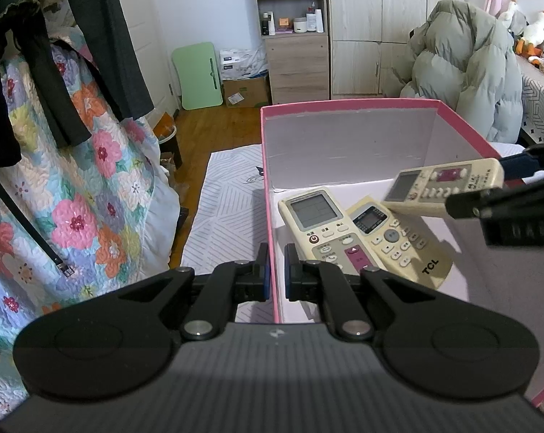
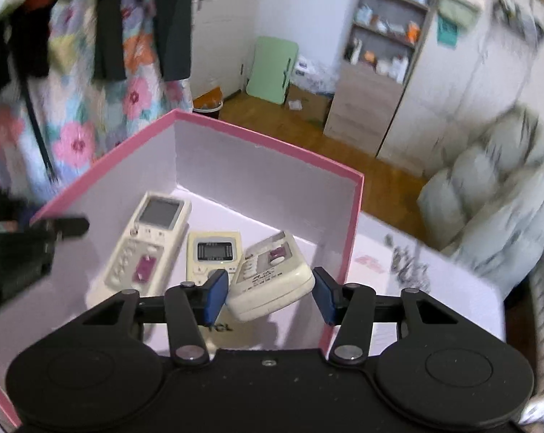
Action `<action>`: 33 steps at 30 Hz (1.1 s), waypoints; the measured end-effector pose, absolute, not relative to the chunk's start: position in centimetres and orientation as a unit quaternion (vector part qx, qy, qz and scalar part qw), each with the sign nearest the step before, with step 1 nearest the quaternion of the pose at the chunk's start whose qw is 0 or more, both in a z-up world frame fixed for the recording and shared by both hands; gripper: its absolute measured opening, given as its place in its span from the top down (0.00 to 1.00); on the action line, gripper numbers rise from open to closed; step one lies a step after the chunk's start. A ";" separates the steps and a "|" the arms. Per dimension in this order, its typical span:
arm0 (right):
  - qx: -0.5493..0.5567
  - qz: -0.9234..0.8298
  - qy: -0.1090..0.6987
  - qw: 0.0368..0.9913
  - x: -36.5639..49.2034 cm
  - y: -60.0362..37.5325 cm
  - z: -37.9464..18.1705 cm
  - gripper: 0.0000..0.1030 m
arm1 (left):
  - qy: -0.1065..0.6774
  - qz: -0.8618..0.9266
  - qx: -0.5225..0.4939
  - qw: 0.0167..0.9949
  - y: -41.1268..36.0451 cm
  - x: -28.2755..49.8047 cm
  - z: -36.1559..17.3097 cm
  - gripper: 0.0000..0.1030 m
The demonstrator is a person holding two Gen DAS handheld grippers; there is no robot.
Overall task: Organize rigid objects
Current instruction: 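Lower the white remote into the box beside the TCL remote, open right tool, then reach the right tool to the metal keys on the table and grasp them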
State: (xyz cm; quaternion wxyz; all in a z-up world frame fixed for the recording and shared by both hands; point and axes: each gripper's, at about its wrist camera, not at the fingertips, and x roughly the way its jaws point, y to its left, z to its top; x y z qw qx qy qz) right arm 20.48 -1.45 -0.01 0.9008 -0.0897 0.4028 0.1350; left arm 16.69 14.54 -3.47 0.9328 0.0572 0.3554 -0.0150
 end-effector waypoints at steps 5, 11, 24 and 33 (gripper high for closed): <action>0.010 0.153 0.415 0.897 20.8 -4.6 0.9 0.46 | 0.360 -0.013 0.065 0.931 14.4 16.8 -3.5 0.94; 0.077 0.224 0.411 0.880 19.1 -7.9 2.8 0.41 | 0.361 -0.015 0.060 0.930 14.6 16.9 -3.5 0.94; 0.076 0.212 0.367 0.903 14.2 -14.7 2.0 0.39 | 0.364 -0.016 0.061 0.929 14.6 16.9 -3.6 0.94; 0.080 0.197 0.416 0.884 11.7 -18.6 -1.9 0.39 | 0.360 -0.014 0.043 0.932 15.1 16.7 -3.5 0.95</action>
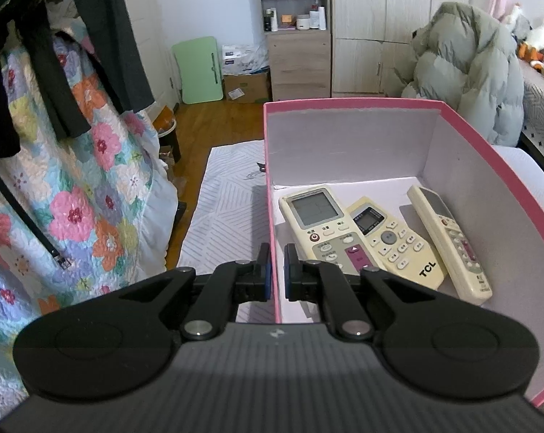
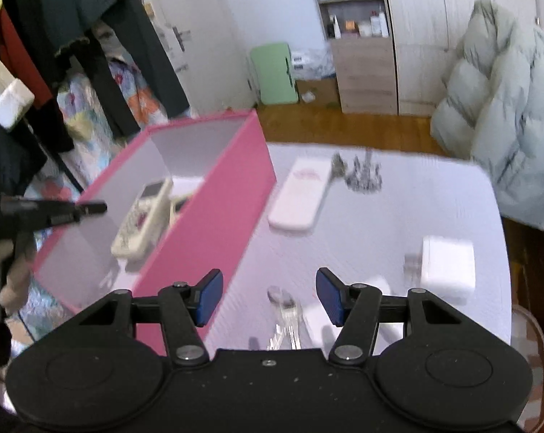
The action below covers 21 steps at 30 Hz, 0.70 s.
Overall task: Organize rigid objects
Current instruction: 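Reach the right tool to the metal keys on the table and grasp them, then carry the keys with the right tool into the pink box and release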
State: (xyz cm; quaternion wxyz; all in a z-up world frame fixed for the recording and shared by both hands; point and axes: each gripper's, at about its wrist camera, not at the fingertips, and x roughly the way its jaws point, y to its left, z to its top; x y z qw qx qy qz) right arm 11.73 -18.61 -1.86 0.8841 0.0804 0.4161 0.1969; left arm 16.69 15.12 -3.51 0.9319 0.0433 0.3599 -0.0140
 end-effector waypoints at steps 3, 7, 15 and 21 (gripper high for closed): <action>0.082 0.206 0.440 0.870 11.3 -18.5 -3.4 0.39 | 0.355 -0.011 0.056 0.933 14.8 16.5 -3.5 0.95; 0.037 0.216 0.444 0.869 11.4 -16.7 -5.0 0.43 | 0.356 -0.008 0.067 0.932 14.5 16.6 -3.5 0.95; -0.059 0.204 0.402 0.891 14.7 -14.7 -8.3 0.66 | 0.353 -0.001 0.075 0.933 14.3 16.5 -3.4 0.96; 0.007 0.243 0.361 0.900 14.6 -15.8 -6.8 0.94 | 0.355 -0.001 0.073 0.932 14.2 16.5 -3.3 0.96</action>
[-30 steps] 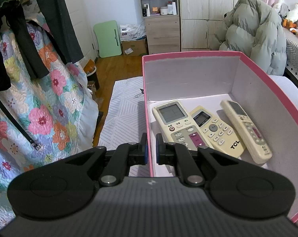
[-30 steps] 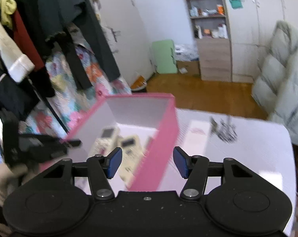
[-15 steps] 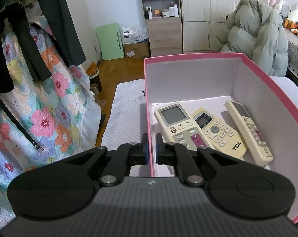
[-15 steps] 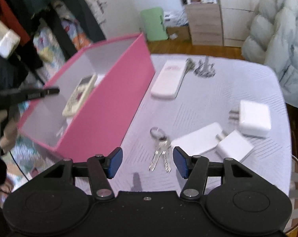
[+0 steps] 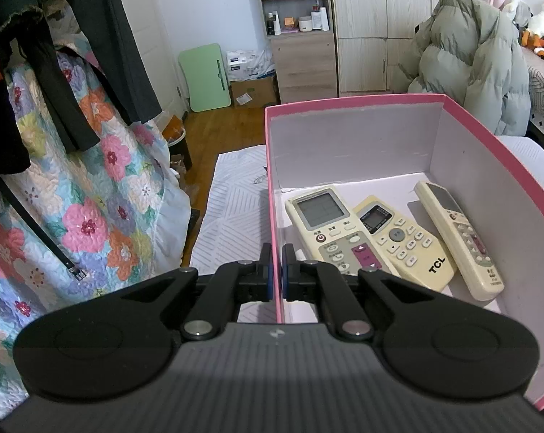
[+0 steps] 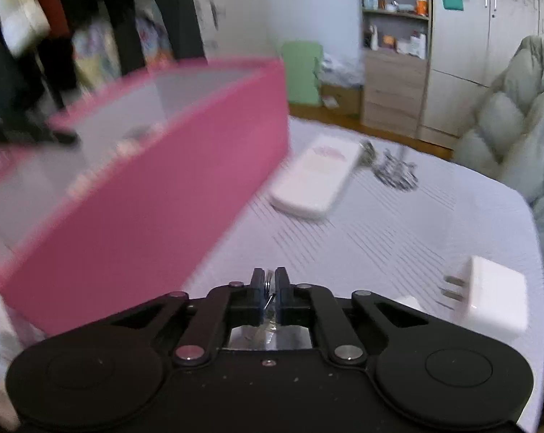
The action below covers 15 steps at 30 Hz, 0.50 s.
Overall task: Organize rigid objects
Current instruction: 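Carry the keys with the right tool into the pink box and release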
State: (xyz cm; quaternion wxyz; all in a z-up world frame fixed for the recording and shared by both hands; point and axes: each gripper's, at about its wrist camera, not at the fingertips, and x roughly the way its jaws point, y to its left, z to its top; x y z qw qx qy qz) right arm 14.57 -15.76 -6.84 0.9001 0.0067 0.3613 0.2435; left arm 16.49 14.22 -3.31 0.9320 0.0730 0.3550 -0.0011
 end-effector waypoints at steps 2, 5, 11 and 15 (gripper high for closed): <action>0.023 0.238 0.345 0.908 14.0 -16.1 -5.6 0.94 | 0.355 -0.003 0.068 0.932 14.2 16.5 -3.3 0.96; 0.041 0.235 0.322 0.916 13.3 -16.4 -3.8 0.94 | 0.355 -0.002 0.069 0.932 14.2 16.5 -3.3 0.96; 0.048 0.246 0.267 0.931 12.1 -16.0 0.9 0.94 | 0.358 -0.001 0.069 0.931 14.2 16.6 -3.3 0.96; 0.046 0.276 0.232 0.932 11.5 -15.3 3.9 0.94 | 0.355 -0.001 0.067 0.933 14.2 16.4 -3.2 0.96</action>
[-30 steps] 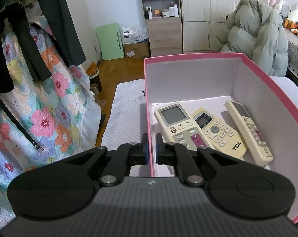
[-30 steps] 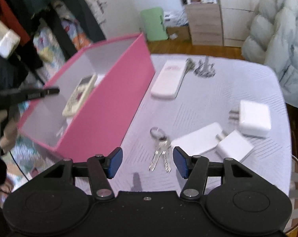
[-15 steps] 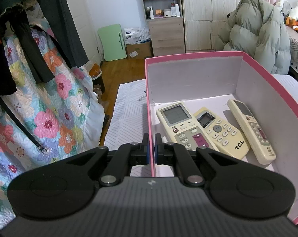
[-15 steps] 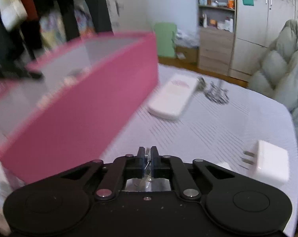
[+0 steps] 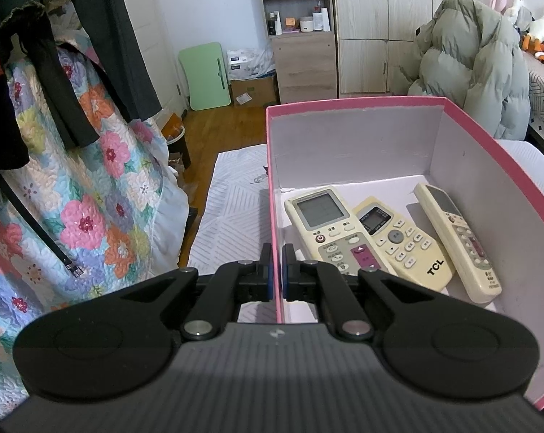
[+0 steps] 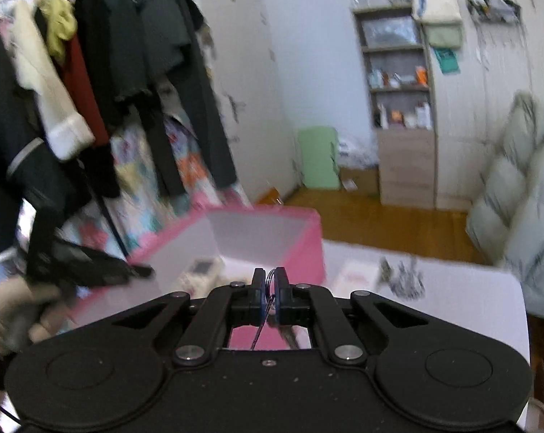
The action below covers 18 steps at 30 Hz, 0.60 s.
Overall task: Organize rigid objects
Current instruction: 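Carry the keys with the right tool into the pink box and release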
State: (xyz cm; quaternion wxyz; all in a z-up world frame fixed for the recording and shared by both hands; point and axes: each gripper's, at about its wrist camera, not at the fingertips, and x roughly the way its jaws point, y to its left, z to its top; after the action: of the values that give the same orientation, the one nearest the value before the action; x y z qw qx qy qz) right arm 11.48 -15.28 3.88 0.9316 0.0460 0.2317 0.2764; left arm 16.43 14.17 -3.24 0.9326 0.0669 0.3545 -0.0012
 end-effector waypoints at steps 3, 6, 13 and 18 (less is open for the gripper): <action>0.054 0.311 0.236 0.919 11.9 -14.1 5.7 0.94 | 0.359 -0.003 0.067 0.931 14.4 16.6 -3.3 0.96; 0.044 0.339 0.247 0.907 12.2 -11.9 6.7 0.94 | 0.361 -0.001 0.072 0.930 14.3 16.7 -3.2 0.96; 0.059 0.370 0.348 0.860 14.0 -7.7 4.0 0.94 | 0.353 -0.008 0.064 0.933 14.7 16.4 -3.2 0.96; 0.048 0.341 0.399 0.850 15.2 -5.5 1.0 0.94 | 0.349 0.006 0.090 0.933 13.9 16.3 -3.3 0.96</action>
State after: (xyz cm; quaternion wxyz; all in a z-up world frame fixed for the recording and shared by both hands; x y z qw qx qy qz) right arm 15.20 -5.52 1.03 0.8501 0.0483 0.3988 0.3406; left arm 16.32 13.87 -3.25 0.9330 0.0899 0.3485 0.0061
